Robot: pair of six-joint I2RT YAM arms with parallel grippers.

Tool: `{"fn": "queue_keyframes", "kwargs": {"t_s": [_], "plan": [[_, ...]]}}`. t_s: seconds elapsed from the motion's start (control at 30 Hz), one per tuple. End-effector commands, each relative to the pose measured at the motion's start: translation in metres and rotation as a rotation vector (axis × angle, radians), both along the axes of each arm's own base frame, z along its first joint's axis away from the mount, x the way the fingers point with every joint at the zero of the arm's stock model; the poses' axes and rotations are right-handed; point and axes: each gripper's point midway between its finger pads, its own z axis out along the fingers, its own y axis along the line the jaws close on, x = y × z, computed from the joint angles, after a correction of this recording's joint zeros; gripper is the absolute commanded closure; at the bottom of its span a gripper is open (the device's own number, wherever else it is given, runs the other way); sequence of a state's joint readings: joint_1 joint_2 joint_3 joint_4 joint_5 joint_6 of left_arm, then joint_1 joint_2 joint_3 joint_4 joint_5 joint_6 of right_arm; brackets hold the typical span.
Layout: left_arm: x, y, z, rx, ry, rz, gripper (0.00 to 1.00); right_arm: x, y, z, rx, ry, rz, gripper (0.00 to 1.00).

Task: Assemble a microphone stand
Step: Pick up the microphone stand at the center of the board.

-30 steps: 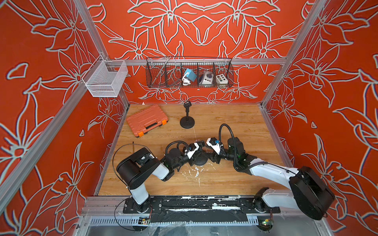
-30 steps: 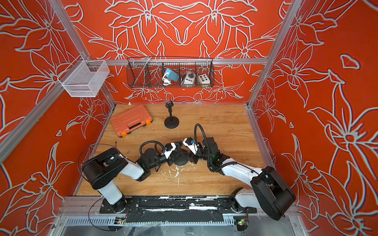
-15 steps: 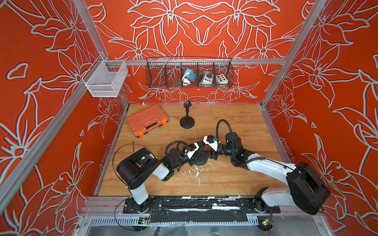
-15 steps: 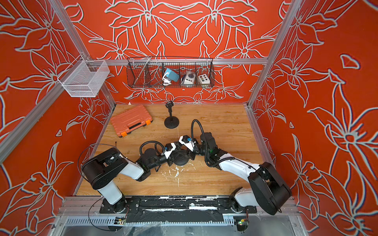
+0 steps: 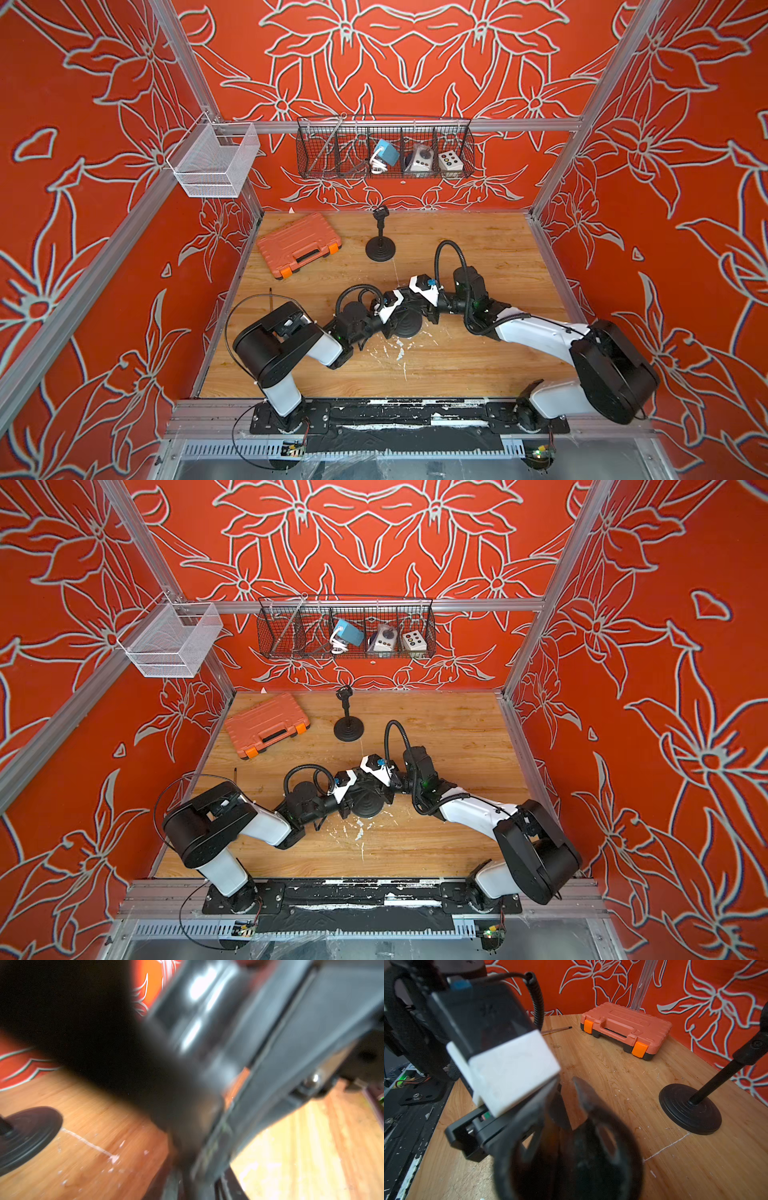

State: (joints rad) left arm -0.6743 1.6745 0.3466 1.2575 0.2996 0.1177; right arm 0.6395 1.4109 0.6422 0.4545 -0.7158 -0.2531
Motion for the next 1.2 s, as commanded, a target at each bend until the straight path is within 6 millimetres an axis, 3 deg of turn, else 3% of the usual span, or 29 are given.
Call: {"fn": "queue_keyframes", "kwargs": {"t_s": [0.0,0.33,0.57,0.73,0.77,0.9,1.17], "plan": [[-0.004,0.004,0.005,-0.043,0.091,0.020,0.60,0.005,0.001,0.030,0.053,-0.057,-0.015,1.00],[-0.004,0.036,0.047,-0.169,0.406,0.220,0.52,0.012,-0.009,0.076,0.141,-0.005,-0.136,1.00],[-0.008,0.062,0.056,-0.311,0.749,0.362,0.47,0.018,-0.020,0.106,0.144,0.061,-0.237,1.00],[-0.020,0.073,0.059,-0.404,0.979,0.370,0.40,0.020,-0.027,0.131,0.112,0.116,-0.295,1.00],[-0.023,0.077,0.069,-0.445,1.008,0.358,0.39,0.020,-0.028,0.136,0.109,0.118,-0.298,1.00],[-0.030,0.081,0.081,-0.526,1.134,0.314,0.38,0.021,-0.030,0.153,0.124,0.128,-0.321,1.00],[-0.036,0.072,0.107,-0.625,1.226,0.234,0.35,0.023,-0.026,0.176,0.152,0.171,-0.317,1.00]]}}
